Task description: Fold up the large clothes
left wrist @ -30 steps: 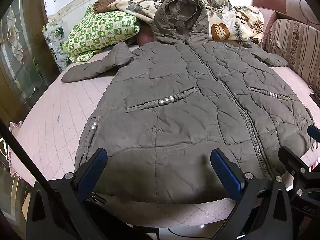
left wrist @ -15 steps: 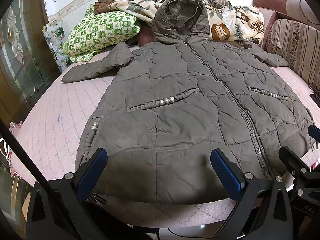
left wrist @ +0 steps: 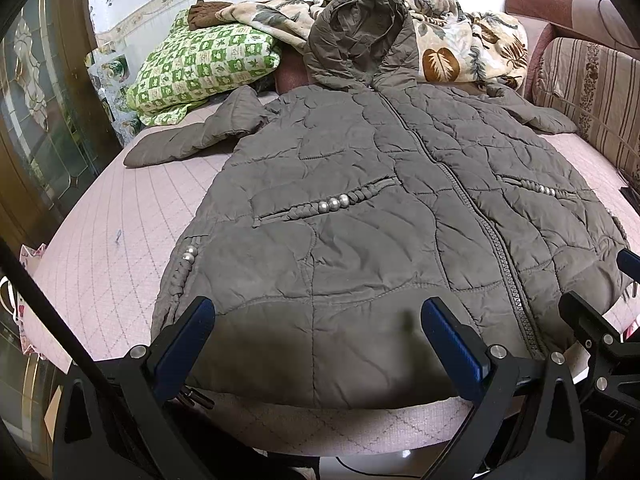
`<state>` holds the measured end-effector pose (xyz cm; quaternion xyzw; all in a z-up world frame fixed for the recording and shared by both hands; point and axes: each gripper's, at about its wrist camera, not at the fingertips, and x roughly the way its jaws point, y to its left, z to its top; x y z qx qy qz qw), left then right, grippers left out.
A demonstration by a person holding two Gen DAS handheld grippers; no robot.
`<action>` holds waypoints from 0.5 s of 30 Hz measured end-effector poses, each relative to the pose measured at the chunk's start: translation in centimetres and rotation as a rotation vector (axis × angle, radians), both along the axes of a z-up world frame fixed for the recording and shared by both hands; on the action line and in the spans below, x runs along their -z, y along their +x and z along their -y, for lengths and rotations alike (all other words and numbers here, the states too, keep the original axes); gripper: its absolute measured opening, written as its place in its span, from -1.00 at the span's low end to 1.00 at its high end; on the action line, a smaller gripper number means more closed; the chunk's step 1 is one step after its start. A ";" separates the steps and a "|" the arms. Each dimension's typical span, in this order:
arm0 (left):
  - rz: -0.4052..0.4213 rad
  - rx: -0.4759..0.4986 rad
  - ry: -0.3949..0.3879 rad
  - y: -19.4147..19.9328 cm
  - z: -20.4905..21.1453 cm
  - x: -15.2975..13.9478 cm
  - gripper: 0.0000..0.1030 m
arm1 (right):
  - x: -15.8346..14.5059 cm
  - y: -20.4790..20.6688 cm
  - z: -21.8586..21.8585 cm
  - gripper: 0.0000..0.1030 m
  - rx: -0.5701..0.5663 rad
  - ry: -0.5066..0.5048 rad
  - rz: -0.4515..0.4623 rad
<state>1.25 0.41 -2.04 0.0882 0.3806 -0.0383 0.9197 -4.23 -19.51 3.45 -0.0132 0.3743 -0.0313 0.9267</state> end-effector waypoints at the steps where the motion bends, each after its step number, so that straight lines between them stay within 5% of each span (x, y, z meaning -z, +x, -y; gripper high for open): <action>1: -0.001 0.000 -0.002 0.0 0.0 0.0 1.00 | -0.1 0.0 0.0 0.91 -0.001 0.000 0.001; 15: -0.001 0.000 -0.001 0.0 0.0 0.0 1.00 | 0.0 0.0 0.0 0.91 0.001 0.000 0.000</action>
